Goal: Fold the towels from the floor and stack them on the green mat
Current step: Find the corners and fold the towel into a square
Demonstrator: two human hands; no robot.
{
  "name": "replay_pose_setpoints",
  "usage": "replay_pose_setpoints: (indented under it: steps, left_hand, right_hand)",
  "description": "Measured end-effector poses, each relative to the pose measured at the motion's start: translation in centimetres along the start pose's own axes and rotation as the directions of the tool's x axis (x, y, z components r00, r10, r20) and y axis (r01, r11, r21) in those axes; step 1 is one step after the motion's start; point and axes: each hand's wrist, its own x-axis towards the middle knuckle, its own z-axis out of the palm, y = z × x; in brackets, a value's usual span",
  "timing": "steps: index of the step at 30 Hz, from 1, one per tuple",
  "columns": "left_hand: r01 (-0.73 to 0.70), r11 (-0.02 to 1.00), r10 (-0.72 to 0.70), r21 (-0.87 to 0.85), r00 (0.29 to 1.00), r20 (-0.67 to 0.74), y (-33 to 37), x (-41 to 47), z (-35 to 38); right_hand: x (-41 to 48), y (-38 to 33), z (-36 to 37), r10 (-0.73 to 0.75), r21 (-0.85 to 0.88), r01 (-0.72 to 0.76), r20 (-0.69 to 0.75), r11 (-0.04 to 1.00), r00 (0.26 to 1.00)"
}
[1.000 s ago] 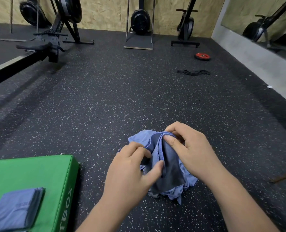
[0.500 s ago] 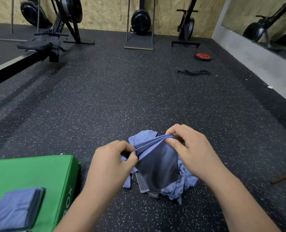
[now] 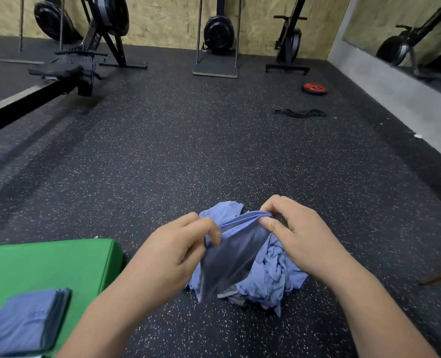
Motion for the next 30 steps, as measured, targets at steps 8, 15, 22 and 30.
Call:
replay_pose_setpoints:
  steps: [8, 15, 22, 30]
  left_hand:
    - [-0.008, 1.000, 0.008, 0.004, 0.995, -0.099, 0.0, 0.0, 0.5]
    - [0.094, 0.993, -0.109, -0.070, 0.958, -0.265, -1.5, 0.4, 1.1]
    - [0.133, 0.988, -0.151, -0.080, 0.940, -0.306, -2.1, 0.7, 0.8]
    - [0.002, 1.000, -0.003, -0.003, 0.977, -0.215, -2.2, 0.8, 2.0]
  right_hand:
    - [0.0, -0.3, 0.1, 0.028, 0.020, -0.028, 0.003, 0.999, 1.000]
    - [-0.2, -0.4, -0.2, 0.059, 0.031, -0.060, 0.018, 0.998, 0.998]
    - [-0.2, -0.9, -0.3, 0.078, 0.036, -0.079, 0.022, 0.996, 0.997]
    - [-0.5, -1.8, 0.5, 0.139, -0.052, -0.132, 0.172, 0.990, 0.975]
